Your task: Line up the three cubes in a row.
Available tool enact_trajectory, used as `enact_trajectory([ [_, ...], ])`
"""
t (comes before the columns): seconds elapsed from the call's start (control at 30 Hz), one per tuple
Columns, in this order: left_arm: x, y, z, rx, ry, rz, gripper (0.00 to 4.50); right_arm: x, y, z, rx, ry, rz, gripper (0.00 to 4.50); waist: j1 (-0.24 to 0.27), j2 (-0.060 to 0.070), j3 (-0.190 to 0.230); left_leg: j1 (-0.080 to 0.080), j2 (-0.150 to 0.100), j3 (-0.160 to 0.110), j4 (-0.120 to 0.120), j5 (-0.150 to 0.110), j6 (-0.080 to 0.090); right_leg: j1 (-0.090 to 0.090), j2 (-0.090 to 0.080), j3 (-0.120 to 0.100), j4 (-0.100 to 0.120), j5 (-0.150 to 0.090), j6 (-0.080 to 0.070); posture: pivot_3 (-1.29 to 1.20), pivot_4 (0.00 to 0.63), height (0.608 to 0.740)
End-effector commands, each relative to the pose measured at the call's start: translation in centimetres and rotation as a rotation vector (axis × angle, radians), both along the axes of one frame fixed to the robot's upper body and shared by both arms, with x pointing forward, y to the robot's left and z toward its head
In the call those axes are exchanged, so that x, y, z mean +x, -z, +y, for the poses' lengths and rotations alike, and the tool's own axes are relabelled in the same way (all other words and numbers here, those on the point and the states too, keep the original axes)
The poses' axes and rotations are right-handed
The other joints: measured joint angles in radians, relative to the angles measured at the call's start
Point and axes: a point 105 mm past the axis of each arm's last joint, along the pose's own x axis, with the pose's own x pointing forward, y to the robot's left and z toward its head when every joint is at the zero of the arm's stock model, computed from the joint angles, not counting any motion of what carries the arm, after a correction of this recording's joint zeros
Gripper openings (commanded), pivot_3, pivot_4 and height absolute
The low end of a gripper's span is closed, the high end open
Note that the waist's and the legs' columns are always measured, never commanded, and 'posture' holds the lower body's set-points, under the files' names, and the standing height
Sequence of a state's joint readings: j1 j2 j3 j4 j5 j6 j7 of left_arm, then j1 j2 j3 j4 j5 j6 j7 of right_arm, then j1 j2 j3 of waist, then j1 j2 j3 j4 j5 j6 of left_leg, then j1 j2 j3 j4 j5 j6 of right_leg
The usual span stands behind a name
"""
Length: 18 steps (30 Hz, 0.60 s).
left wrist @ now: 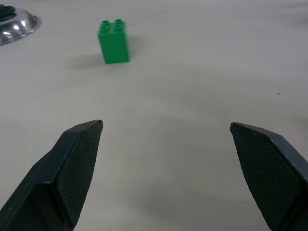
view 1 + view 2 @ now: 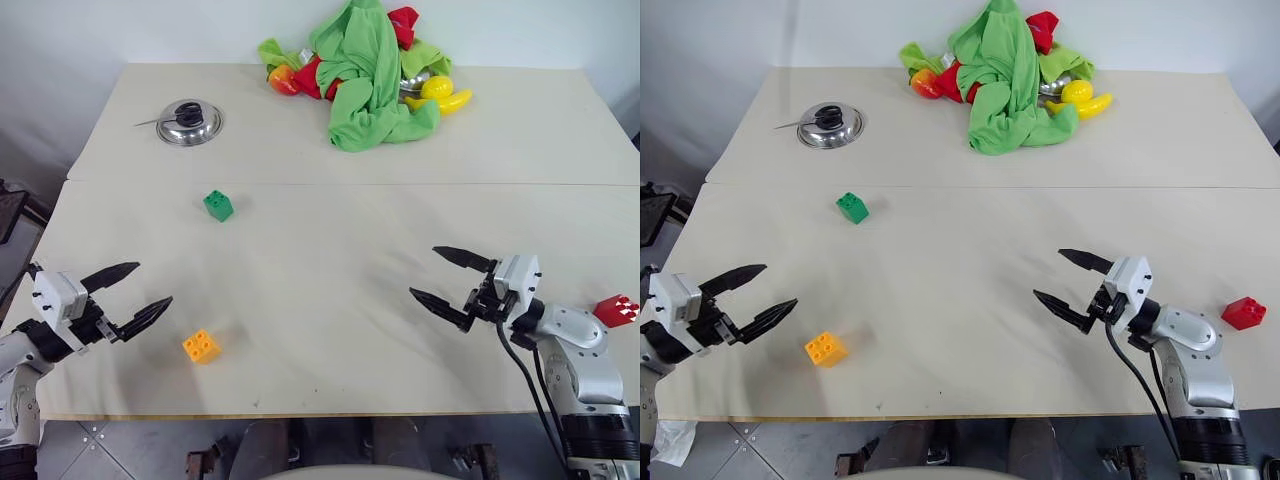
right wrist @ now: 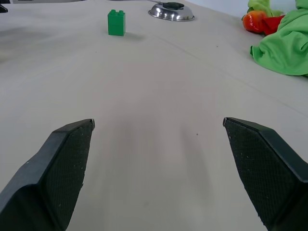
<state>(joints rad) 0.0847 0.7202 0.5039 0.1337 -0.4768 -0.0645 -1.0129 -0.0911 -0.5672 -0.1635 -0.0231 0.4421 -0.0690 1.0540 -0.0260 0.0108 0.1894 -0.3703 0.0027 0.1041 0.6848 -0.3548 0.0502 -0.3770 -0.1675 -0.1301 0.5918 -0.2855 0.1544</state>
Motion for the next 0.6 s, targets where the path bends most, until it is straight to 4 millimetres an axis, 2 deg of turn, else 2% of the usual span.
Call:
enact_trajectory([
  [0.03,0.1,-1.1,0.4,0.018,-0.026,-0.07,4.5,0.0,-0.6,-0.2,0.003,0.005,-0.037,4.5,0.0,0.0,0.0,0.0,0.0,0.0,0.0,0.0,0.0,0.0,0.0,0.0,0.0,0.0,0.0,0.0,0.15,0.74],
  [0.17,0.0,-1.7,-1.7,-0.065,0.066,-0.039,4.5,0.0,-1.1,-0.5,0.008,0.022,-0.084,4.5,0.0,0.0,0.0,0.0,0.0,0.0,0.0,0.0,0.0,0.0,0.0,0.0,0.0,0.0,0.0,0.0,0.15,0.74],
  [0.27,0.0,-3.6,-4.5,-0.165,0.203,-0.022,4.5,-0.2,-1.8,-1.9,0.021,0.113,-0.102,4.5,0.006,0.0,0.0,0.0,0.0,0.0,0.0,0.0,0.0,0.0,0.0,0.0,0.0,0.0,0.0,0.0,0.15,0.74],
  [0.4,0.3,-5.8,-8.1,-0.248,0.346,0.007,4.5,-1.4,-3.6,-4.5,0.083,0.273,-0.128,4.5,0.024,0.0,0.0,-0.001,-0.001,-0.002,0.0,0.0,0.0,0.0,-0.001,-0.001,0.0,0.0,0.0,0.0,0.15,0.74],
  [0.5,0.6,-6.2,-11.4,-0.226,0.464,0.024,4.5,-3.5,-4.8,-7.1,0.108,0.442,-0.167,4.5,0.028,0.0,0.0,0.0,-0.002,-0.002,0.0,0.0,0.0,0.001,-0.001,0.0,0.001,0.0,0.0,0.0,0.15,0.74],
  [0.6,0.7,-6.0,-14.2,-0.187,0.579,0.042,4.5,-6.4,-5.3,-10.1,0.119,0.629,-0.185,4.5,0.036,0.0,0.0,0.0,-0.002,-0.001,0.0,0.0,0.0,0.001,0.0,0.0,0.0,0.0,0.0,0.0,0.15,0.74],
])
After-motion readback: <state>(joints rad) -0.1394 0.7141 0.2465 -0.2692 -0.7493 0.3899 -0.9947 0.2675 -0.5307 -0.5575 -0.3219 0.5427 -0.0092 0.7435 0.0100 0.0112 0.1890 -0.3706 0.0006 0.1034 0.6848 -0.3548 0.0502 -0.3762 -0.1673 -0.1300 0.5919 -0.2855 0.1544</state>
